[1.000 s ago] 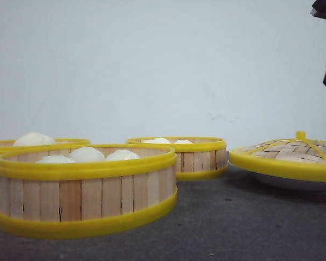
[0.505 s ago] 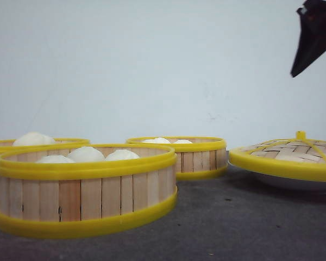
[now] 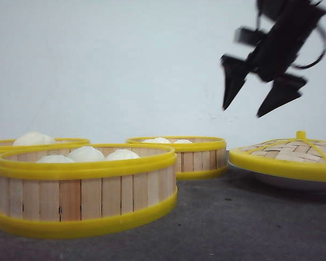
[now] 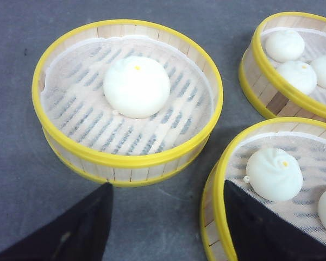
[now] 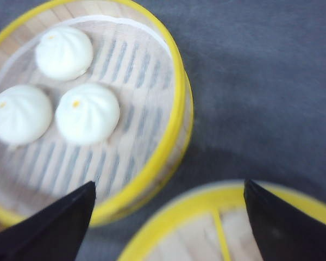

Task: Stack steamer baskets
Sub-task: 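Lower the right gripper and grasp the rim of a bun-filled steamer basket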

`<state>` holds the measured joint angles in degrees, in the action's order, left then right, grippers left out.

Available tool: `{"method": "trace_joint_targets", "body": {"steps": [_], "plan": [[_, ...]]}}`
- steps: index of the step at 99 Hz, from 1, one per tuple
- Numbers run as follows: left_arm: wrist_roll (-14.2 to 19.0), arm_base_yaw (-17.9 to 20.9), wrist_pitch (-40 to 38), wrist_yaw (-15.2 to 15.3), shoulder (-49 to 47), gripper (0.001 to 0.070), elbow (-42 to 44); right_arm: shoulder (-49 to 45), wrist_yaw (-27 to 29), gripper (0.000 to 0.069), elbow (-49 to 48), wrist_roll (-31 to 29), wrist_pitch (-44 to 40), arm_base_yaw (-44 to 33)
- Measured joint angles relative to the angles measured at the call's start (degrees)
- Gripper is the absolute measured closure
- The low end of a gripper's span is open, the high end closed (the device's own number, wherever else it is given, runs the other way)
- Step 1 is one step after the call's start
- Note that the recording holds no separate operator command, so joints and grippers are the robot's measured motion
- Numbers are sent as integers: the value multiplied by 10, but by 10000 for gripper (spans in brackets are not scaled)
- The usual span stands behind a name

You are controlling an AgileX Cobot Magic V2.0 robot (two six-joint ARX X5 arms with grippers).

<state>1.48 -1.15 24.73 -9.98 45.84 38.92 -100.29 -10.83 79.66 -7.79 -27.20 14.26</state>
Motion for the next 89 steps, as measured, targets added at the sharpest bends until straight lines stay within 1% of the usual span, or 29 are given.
{"method": "trace_joint_targets", "body": {"steps": [17,32,37,41,47,53,75,79,89], "plan": [[0,0,0,0,0,322,0,-116,12,154,126,4,-45,8],[0,0,1,0,0,322,0,-194,34,156,210,6,-71,13],[0,0,1,0,0,322,0,-212,36,168,229,6,-77,14],[0,0,1,0,0,322,0,-225,36,191,243,6,-85,15],[0,0,1,0,0,322,0,-238,40,230,254,6,-88,15],[0,0,1,0,0,322,0,-243,43,253,256,6,-89,16],[0,0,1,0,0,322,0,-252,48,293,256,9,-94,21],[0,0,1,0,0,322,0,-254,48,316,256,9,-95,22],[0,0,1,0,0,322,0,-261,48,399,256,9,-97,23]]}}
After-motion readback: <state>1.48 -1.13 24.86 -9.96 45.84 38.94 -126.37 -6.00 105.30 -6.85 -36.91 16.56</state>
